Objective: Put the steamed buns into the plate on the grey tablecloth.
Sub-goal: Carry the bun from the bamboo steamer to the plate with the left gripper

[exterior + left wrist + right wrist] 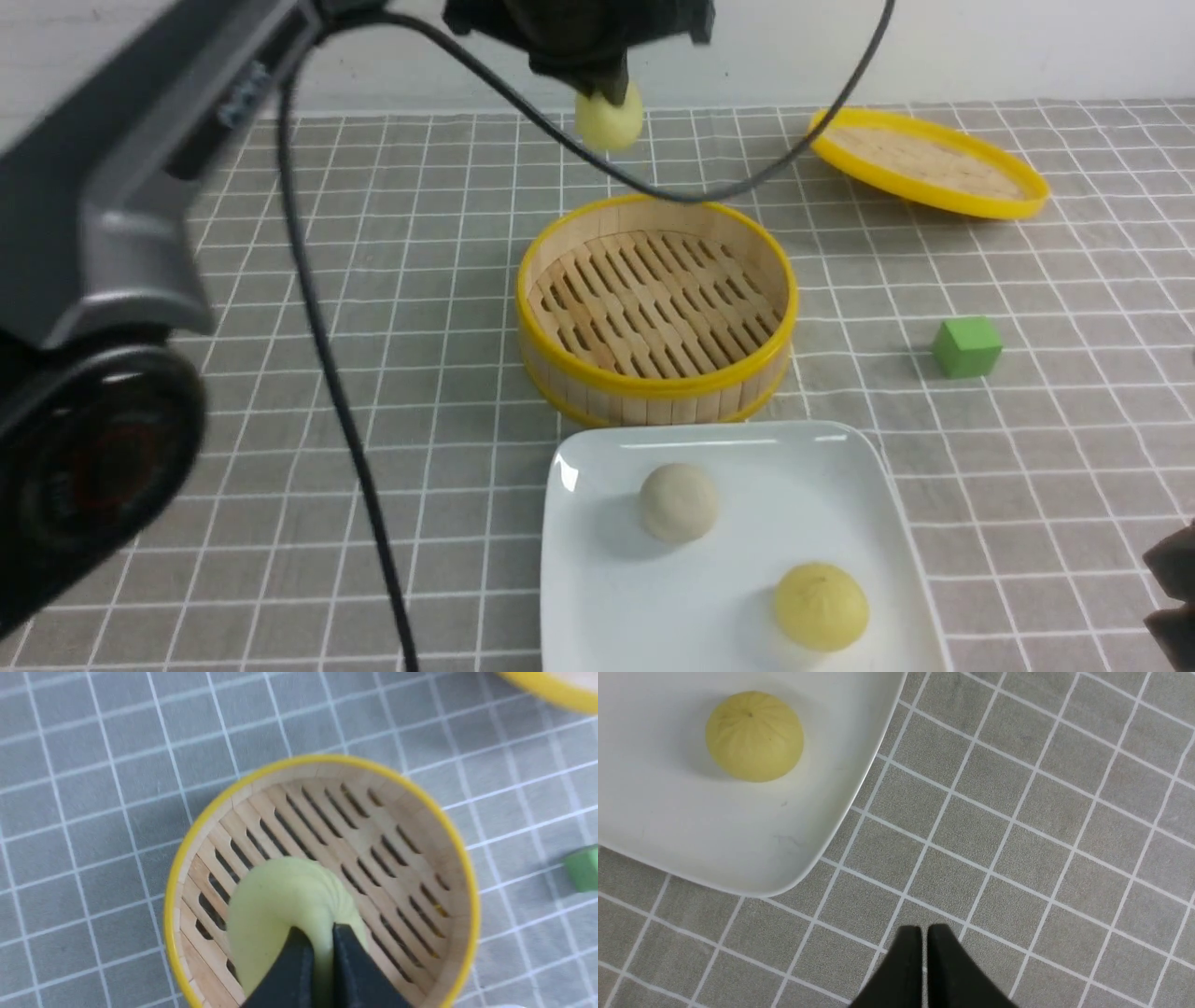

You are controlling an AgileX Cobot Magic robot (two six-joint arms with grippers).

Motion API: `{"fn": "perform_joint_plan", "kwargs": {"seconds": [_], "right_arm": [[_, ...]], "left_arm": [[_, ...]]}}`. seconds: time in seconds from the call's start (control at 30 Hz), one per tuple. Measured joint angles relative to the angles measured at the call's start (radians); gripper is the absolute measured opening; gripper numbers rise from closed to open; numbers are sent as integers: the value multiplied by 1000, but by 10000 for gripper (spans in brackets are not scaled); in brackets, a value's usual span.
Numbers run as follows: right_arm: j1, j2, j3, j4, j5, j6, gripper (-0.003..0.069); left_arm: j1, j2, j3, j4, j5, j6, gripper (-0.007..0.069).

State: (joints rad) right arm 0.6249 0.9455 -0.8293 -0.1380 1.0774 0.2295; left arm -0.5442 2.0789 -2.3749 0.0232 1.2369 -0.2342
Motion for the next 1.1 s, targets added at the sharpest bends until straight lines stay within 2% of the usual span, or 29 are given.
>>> {"fn": "perform_joint_plan", "kwargs": {"seconds": [0.17, 0.33, 0.43, 0.47, 0.5, 0.6, 0.9, 1.07, 1.1], "right_arm": [[0, 0, 0, 7, 0, 0, 47], [0, 0, 0, 10, -8, 0, 55], [0, 0, 0, 10, -10, 0, 57], [0, 0, 0, 10, -11, 0, 57], [0, 0, 0, 10, -11, 0, 59], [0, 0, 0, 10, -11, 0, 61], [0, 0, 0, -25, 8, 0, 63], [0, -44, 2, -36, 64, 0, 64], [0, -82, 3, -38, 89, 0, 64]], "left_arm": [[-47, -228, 390, -120, 0, 44, 26], [-167, -320, 836, -142, -9, 43, 26], [-216, -322, 1008, -143, -116, 29, 26], [-216, -322, 1017, -143, -116, 29, 26], [-226, -322, 1077, -150, -201, 11, 26], [-228, -322, 1147, -160, -317, -16, 26], [-228, -322, 1176, -163, -480, -50, 45], [-228, -322, 1176, -167, -468, -51, 116], [-228, -322, 1176, -167, -458, -51, 171]]}}
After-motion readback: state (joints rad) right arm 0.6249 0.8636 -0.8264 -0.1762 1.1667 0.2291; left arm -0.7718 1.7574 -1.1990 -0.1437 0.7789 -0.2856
